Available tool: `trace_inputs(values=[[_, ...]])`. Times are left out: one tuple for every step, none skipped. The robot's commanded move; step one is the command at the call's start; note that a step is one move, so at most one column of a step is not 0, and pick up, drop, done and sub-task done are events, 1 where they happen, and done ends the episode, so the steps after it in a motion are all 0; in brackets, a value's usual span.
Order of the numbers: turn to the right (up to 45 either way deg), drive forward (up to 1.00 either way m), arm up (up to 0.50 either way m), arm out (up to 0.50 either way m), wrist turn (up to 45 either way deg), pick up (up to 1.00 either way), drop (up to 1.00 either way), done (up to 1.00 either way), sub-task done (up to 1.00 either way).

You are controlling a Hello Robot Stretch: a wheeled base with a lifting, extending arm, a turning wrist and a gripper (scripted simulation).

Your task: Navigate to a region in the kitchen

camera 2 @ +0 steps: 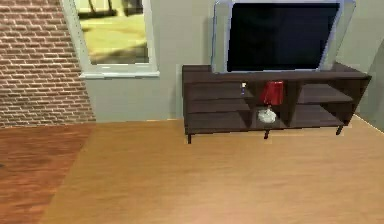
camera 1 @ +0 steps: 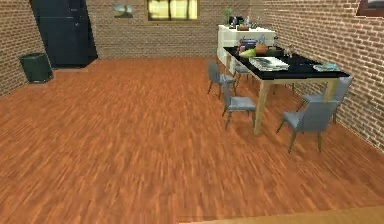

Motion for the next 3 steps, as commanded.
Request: trace_inputs(values=[[0.0,1.0,0.0,0.0,0.0,0.0,0.0,0.0,0.0],[0.0,1.0,0.0,0.0,0.0,0.0,0.0,0.0,0.0],[0.0,0.85,0.0,0.0,0.0,0.0,0.0,0.0,0.0]])
